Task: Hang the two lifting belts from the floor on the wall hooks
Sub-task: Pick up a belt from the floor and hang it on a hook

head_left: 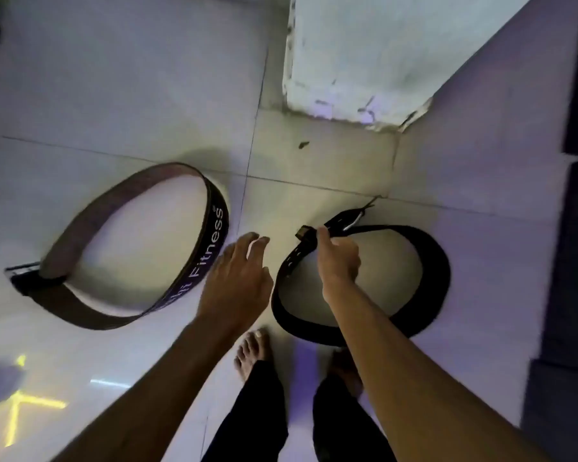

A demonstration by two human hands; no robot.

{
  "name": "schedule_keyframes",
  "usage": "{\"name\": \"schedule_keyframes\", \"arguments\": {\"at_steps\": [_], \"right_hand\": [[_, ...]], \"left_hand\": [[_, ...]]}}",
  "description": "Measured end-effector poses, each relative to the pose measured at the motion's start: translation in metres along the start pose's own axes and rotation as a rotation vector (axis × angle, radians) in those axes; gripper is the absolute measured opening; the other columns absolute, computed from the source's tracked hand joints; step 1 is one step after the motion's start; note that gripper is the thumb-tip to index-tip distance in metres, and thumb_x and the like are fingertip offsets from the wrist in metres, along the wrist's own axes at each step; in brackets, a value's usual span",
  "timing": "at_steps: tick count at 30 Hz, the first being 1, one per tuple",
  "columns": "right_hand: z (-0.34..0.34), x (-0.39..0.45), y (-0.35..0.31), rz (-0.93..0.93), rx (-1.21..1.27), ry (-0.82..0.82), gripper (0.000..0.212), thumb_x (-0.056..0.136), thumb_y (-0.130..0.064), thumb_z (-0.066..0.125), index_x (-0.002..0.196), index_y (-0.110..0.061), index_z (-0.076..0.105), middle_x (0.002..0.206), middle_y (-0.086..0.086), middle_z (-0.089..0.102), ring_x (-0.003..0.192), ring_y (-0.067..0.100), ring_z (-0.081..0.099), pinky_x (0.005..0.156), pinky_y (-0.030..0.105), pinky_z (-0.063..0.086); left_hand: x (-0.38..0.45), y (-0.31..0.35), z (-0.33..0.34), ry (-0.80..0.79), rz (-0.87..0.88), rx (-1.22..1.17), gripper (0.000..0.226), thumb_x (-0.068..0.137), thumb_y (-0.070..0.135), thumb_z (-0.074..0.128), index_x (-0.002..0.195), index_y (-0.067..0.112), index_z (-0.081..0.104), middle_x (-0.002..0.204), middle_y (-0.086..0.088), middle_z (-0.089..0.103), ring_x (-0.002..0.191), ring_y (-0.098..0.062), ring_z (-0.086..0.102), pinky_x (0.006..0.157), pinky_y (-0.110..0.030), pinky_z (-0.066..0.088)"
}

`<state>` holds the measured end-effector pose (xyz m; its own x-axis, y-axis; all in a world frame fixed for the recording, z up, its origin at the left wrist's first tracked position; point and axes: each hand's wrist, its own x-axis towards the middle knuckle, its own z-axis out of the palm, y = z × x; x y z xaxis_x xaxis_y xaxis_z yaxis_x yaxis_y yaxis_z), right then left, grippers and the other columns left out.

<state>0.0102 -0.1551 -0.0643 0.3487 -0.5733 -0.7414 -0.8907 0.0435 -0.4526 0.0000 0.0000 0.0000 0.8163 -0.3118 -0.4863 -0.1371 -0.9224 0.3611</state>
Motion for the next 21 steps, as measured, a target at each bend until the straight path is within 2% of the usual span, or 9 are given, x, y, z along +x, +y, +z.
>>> {"name": "schedule_keyframes", "arguments": {"at_steps": [2,4,7,9,12,14,17,19,21], "right_hand": [[0.028,0.02,0.005,0.086,0.006,0.007,0.04,0.083,-0.047,0.067,0.097,-0.009,0.065,0.097,0.012,0.068,0.095,0.034,0.064,0.081,0.037,0.051],[0.045,0.031,0.012,0.14,-0.002,-0.008,0.048,0.082,-0.042,0.07,0.113,-0.005,0.063,0.11,0.013,0.069,0.104,0.034,0.065,0.087,0.036,0.051],[0.041,0.026,0.021,0.138,-0.031,0.019,0.04,0.081,-0.031,0.072,0.109,-0.005,0.066,0.109,0.014,0.071,0.101,0.034,0.067,0.088,0.038,0.055],[0.022,0.012,0.022,0.124,-0.015,-0.048,0.034,0.079,-0.024,0.073,0.106,-0.005,0.068,0.105,0.013,0.072,0.096,0.031,0.068,0.085,0.039,0.056],[-0.034,-0.031,0.004,0.055,0.003,-0.211,0.018,0.079,-0.01,0.073,0.097,-0.008,0.072,0.088,0.009,0.072,0.082,0.025,0.067,0.069,0.025,0.053],[-0.082,-0.068,-0.016,-0.016,-0.017,-0.317,0.016,0.076,-0.001,0.073,0.083,-0.015,0.071,0.074,0.002,0.07,0.073,0.021,0.065,0.059,0.017,0.051],[-0.164,-0.128,-0.055,-0.127,-0.09,-0.474,0.024,0.069,0.001,0.076,0.075,-0.021,0.069,0.073,0.0,0.071,0.071,0.016,0.069,0.069,0.028,0.056],[-0.218,-0.167,-0.079,-0.215,-0.163,-0.564,0.025,0.072,0.005,0.075,0.078,-0.019,0.07,0.073,-0.002,0.07,0.066,0.006,0.067,0.068,0.025,0.054],[-0.271,-0.209,-0.107,-0.268,-0.222,-0.631,0.019,0.075,0.003,0.074,0.084,-0.013,0.071,0.076,0.001,0.07,0.068,0.008,0.066,0.072,0.026,0.052]], "left_hand": [[0.007,-0.013,0.024,-0.009,-0.043,-0.042,0.051,0.094,0.014,0.054,0.144,0.009,0.046,0.149,-0.016,0.048,0.134,-0.035,0.05,0.109,-0.047,0.043],[0.003,-0.022,0.034,-0.044,-0.045,-0.043,0.05,0.093,0.014,0.055,0.142,0.011,0.048,0.148,-0.015,0.049,0.133,-0.034,0.051,0.107,-0.046,0.045],[-0.005,-0.03,0.029,-0.043,-0.044,-0.09,0.046,0.093,0.013,0.055,0.139,0.012,0.051,0.145,-0.011,0.052,0.129,-0.031,0.054,0.105,-0.044,0.047],[-0.012,-0.023,0.008,-0.046,-0.07,-0.117,0.043,0.095,0.018,0.049,0.138,0.014,0.052,0.142,-0.007,0.055,0.127,-0.028,0.055,0.104,-0.041,0.046],[-0.027,0.005,-0.038,-0.012,-0.065,-0.174,0.047,0.094,0.032,0.036,0.134,0.016,0.056,0.134,-0.006,0.062,0.12,-0.027,0.061,0.102,-0.04,0.047],[-0.038,0.026,-0.071,0.065,-0.005,-0.158,0.044,0.094,0.03,0.037,0.127,0.013,0.061,0.127,-0.007,0.066,0.114,-0.029,0.065,0.097,-0.042,0.052],[-0.059,0.077,-0.142,0.25,0.069,-0.096,0.032,0.093,0.014,0.048,0.121,0.011,0.065,0.123,-0.009,0.068,0.107,-0.029,0.068,0.088,-0.041,0.057],[-0.076,0.12,-0.19,0.288,0.019,-0.128,0.03,0.098,0.022,0.046,0.117,0.012,0.067,0.12,-0.008,0.07,0.104,-0.03,0.069,0.083,-0.039,0.056],[-0.098,0.164,-0.236,0.198,-0.153,-0.254,0.044,0.101,0.04,0.038,0.102,0.012,0.072,0.106,-0.01,0.074,0.097,-0.035,0.068,0.08,-0.04,0.053]]}}
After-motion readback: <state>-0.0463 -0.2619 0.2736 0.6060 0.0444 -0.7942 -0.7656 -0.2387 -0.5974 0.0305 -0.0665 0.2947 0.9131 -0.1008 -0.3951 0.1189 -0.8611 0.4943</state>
